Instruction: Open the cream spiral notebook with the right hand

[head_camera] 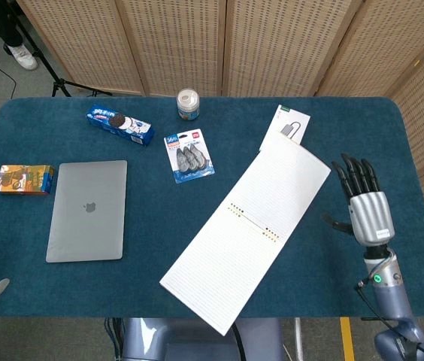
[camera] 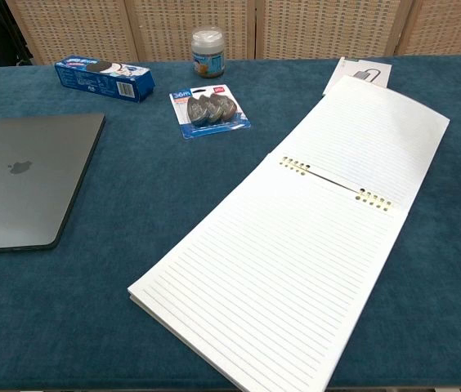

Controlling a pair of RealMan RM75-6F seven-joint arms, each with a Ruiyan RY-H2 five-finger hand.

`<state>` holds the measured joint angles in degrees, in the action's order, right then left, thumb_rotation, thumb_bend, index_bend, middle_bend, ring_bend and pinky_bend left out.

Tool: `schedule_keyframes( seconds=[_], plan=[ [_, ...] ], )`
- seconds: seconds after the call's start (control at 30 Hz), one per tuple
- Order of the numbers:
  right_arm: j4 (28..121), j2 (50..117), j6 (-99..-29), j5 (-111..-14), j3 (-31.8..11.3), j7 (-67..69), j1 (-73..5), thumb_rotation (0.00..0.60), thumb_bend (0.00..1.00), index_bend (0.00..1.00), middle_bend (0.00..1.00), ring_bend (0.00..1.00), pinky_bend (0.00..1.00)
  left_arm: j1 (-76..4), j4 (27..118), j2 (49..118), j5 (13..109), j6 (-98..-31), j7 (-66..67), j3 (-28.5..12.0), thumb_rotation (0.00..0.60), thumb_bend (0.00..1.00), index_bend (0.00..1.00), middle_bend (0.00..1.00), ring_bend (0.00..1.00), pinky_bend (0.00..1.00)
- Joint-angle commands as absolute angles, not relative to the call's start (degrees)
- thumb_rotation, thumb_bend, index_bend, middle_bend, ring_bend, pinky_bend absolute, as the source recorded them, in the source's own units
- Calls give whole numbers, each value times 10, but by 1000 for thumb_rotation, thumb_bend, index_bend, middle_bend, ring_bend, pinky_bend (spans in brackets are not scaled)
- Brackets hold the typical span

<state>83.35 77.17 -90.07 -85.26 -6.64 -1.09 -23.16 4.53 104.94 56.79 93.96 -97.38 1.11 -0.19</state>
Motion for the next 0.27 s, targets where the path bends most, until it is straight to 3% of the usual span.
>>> schedule_keyframes(
  seconds=[0.03,0.27],
  plan=[
    [926,747,-960,-901,-14,-96,-167,600,0,0,0,0,0,45,1049,570,938,-973,13,-3,600,0,0,0,0,0],
    [1014,733,-983,-910,13,-140,-115,600,0,0,0,0,0,42,1048,572,938,-968,21,-3,600,0,0,0,0,0]
  ],
)
